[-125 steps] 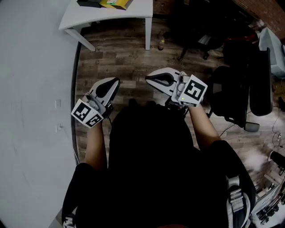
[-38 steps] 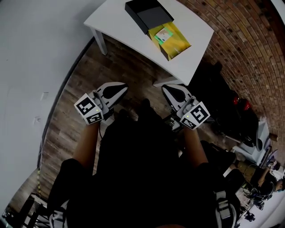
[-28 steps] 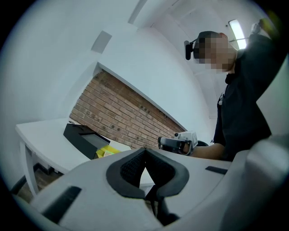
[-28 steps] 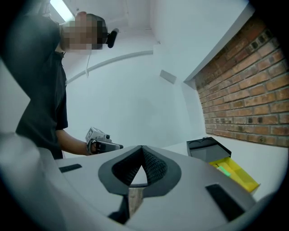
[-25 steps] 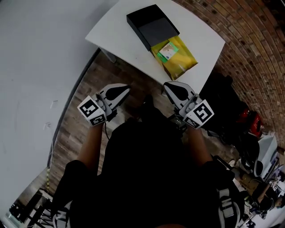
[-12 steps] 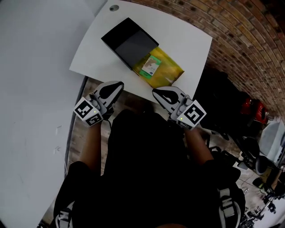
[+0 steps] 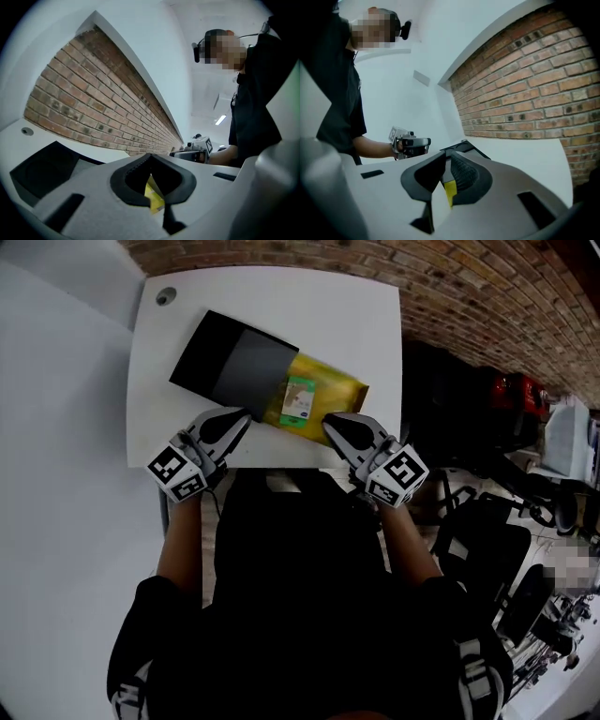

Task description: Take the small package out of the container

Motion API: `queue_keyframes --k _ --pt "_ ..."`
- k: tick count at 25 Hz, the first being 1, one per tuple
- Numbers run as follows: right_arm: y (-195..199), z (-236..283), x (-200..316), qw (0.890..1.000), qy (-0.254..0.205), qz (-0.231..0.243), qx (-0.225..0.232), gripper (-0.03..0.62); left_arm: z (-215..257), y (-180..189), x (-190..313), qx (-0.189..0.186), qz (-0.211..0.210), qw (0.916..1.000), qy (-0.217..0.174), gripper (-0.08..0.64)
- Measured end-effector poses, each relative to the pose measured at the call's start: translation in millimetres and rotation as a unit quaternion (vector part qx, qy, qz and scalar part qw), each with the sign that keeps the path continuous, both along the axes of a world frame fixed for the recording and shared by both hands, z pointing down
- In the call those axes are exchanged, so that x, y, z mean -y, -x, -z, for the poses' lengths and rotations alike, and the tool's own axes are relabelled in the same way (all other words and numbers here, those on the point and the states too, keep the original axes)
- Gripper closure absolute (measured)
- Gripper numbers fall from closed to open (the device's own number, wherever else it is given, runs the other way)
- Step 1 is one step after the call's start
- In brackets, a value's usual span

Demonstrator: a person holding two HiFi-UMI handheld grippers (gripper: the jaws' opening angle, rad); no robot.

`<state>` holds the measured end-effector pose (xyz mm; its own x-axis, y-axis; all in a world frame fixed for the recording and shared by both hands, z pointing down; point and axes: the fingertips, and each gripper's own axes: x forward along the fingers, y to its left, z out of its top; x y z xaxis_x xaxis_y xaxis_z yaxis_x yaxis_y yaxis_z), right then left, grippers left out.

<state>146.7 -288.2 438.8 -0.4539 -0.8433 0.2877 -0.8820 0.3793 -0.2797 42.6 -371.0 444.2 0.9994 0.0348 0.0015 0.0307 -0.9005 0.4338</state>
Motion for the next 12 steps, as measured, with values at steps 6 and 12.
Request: queue_keyframes --k 6,12 --pt "-5 -33 33 0.991 0.057 -0.117 0.012 0.495 7 -3 42 -0.008 -0.073 0.9972 -0.010 0.545" --pt "-9 -70 44 0.973 0.121 -0.194 0.028 0.411 12 -11 25 -0.014 -0.159 0.9869 -0.028 0.545"
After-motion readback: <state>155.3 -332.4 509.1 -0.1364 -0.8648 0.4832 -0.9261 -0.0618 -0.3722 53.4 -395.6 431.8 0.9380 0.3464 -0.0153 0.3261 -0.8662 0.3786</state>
